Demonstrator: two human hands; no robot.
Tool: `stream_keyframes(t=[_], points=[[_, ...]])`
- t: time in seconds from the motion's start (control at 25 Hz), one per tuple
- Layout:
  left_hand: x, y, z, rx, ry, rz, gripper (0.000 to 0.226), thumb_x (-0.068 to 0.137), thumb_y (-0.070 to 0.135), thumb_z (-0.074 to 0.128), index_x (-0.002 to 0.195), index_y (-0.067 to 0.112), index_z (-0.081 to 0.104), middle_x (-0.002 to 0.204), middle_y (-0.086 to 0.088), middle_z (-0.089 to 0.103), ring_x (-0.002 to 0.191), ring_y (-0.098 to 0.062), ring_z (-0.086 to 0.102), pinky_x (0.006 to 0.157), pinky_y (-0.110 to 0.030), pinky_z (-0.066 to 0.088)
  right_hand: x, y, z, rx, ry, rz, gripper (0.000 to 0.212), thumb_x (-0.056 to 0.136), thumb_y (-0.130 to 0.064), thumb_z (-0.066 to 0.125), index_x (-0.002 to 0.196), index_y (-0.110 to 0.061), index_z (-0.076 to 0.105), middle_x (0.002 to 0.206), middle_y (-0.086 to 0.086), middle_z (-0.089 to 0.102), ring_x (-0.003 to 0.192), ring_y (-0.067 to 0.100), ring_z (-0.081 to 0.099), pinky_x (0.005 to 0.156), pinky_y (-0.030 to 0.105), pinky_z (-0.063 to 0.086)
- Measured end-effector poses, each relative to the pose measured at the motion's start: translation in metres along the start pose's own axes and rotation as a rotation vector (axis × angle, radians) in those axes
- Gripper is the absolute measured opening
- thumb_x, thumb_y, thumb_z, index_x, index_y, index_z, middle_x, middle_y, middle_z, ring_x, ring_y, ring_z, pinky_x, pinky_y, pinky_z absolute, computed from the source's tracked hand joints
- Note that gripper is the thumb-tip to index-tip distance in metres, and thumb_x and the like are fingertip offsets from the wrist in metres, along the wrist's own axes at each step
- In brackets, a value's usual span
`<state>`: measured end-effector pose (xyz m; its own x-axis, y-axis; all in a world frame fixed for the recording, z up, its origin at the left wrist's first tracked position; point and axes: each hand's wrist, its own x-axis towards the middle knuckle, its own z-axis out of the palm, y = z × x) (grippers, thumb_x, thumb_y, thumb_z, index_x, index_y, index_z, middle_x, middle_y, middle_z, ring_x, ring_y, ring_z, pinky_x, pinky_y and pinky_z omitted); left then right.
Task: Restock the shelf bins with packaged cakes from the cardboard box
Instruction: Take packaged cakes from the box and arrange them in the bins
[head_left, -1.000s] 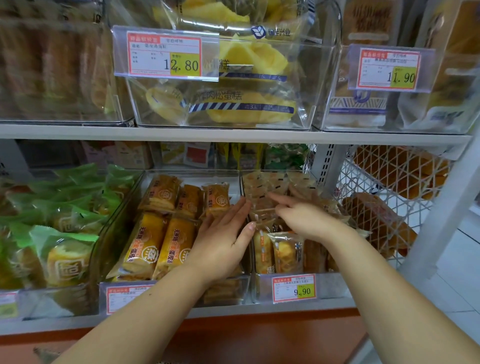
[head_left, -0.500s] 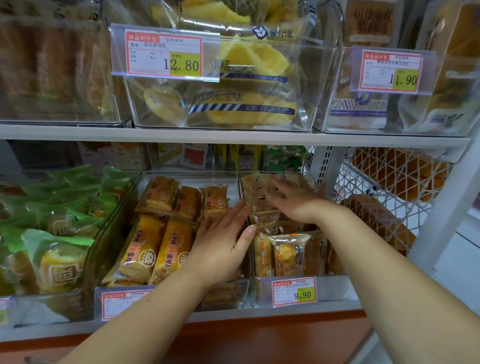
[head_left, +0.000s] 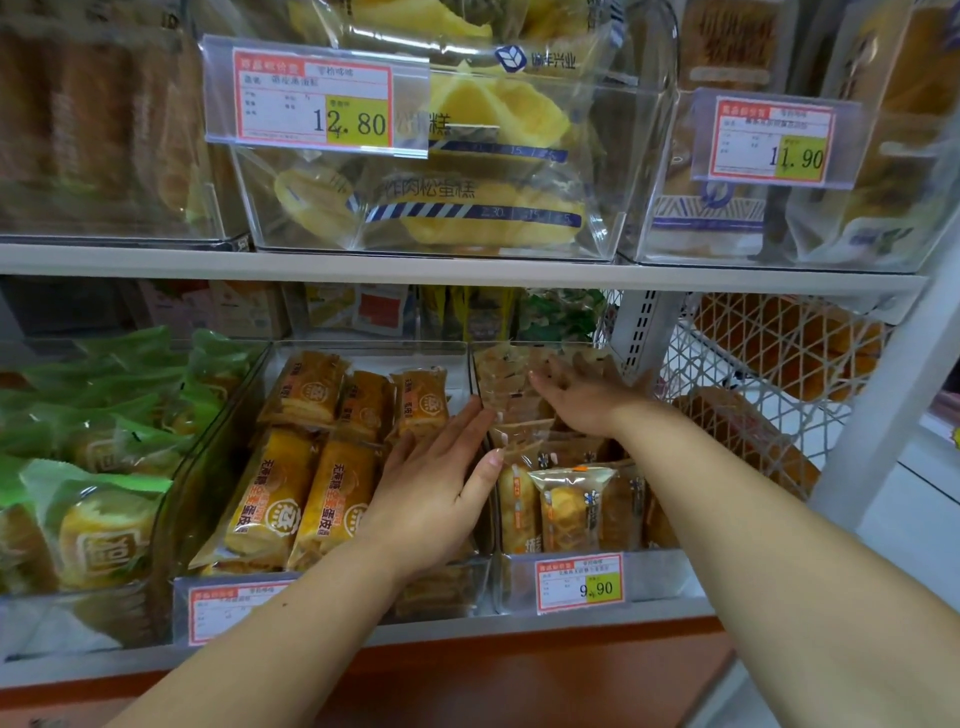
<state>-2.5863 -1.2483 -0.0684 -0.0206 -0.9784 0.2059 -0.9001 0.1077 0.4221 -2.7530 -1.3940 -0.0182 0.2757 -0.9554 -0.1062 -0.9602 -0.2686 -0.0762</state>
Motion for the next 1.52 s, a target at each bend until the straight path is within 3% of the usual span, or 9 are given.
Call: stream_keyframes(t=[0.4,0.56,0.72,0.88,1.12,1.2,1.36,1.52], points=[[0.001,-0.005,0.004,0.008,0.017,0.010,0.075,0.083,0.071,-0.007,0.153,0.044,0.003,0.161,0.024,-0.001,0.149,-0.003,0.005,0.122,-0.039,0.001,0.018,-0.018,0.003,0.041,-0.047,-0.057,0.065,0.090,-0.071,0.003,0.150,-0.047,0.002,0.162,-0.010,-0.006,0.146,0.033,-0.019,0.109,0.066,-0.016],[-0.001,-0.001,0.003,0.020,0.016,0.003,0.063,0.093,0.065,0.001,0.153,0.045,0.004,0.161,0.025,-0.002,0.149,-0.004,0.004,0.122,-0.038,0.000,0.014,0.024,-0.026,0.117,-0.014,-0.069,0.068,0.089,-0.072,-0.001,0.151,-0.045,0.011,0.162,-0.009,0.001,0.148,0.025,-0.015,0.113,0.059,-0.017],[0.001,-0.003,0.004,0.016,0.018,0.008,0.062,0.094,0.064,0.003,0.153,0.045,0.006,0.161,0.024,0.000,0.149,-0.005,0.006,0.123,-0.039,0.002,-0.004,0.052,-0.013,-0.028,-0.063,-0.067,0.063,0.092,-0.068,-0.001,0.151,-0.045,0.002,0.160,-0.014,-0.004,0.146,0.027,-0.020,0.111,0.060,-0.020],[0.000,-0.003,0.006,0.006,0.038,0.011,0.075,0.083,0.071,-0.006,0.152,0.046,0.007,0.161,0.025,0.002,0.149,-0.004,0.008,0.123,-0.039,0.003,-0.014,0.054,-0.012,0.026,-0.078,-0.141,0.058,0.094,-0.066,-0.001,0.149,-0.049,0.000,0.160,-0.017,-0.007,0.145,0.025,-0.023,0.111,0.061,-0.019],[0.000,-0.002,0.007,0.028,0.051,0.005,0.067,0.091,0.068,-0.001,0.153,0.043,0.009,0.162,0.021,0.004,0.149,-0.007,0.008,0.122,-0.040,0.003,-0.056,0.060,-0.012,-0.059,-0.118,-0.092,0.058,0.092,-0.069,0.003,0.147,-0.052,-0.005,0.160,-0.013,-0.012,0.145,0.025,-0.023,0.112,0.061,-0.015],[0.000,-0.001,0.006,0.026,0.058,0.004,0.062,0.096,0.064,0.005,0.154,0.041,0.010,0.162,0.020,0.005,0.150,-0.009,0.009,0.122,-0.040,0.003,-0.061,0.048,0.001,-0.093,-0.106,-0.098,0.059,0.092,-0.069,0.003,0.148,-0.051,-0.003,0.160,-0.012,-0.012,0.145,0.025,-0.023,0.112,0.061,-0.018],[-0.002,0.002,0.004,-0.002,0.059,-0.001,0.079,0.081,0.071,-0.005,0.153,0.043,0.013,0.162,0.020,0.006,0.150,-0.009,0.010,0.123,-0.041,0.006,-0.068,0.049,-0.004,-0.069,-0.038,-0.140,0.056,0.093,-0.067,0.001,0.147,-0.054,0.001,0.161,-0.013,-0.009,0.146,0.024,-0.021,0.112,0.060,-0.018],[-0.001,0.000,0.004,-0.009,0.063,0.002,0.079,0.082,0.072,-0.004,0.153,0.043,0.014,0.162,0.020,0.006,0.150,-0.010,0.010,0.123,-0.043,0.007,-0.102,0.062,0.004,-0.126,0.069,-0.107,0.056,0.091,-0.068,0.001,0.146,-0.055,-0.001,0.162,-0.009,-0.005,0.148,0.022,-0.014,0.112,0.060,-0.018]])
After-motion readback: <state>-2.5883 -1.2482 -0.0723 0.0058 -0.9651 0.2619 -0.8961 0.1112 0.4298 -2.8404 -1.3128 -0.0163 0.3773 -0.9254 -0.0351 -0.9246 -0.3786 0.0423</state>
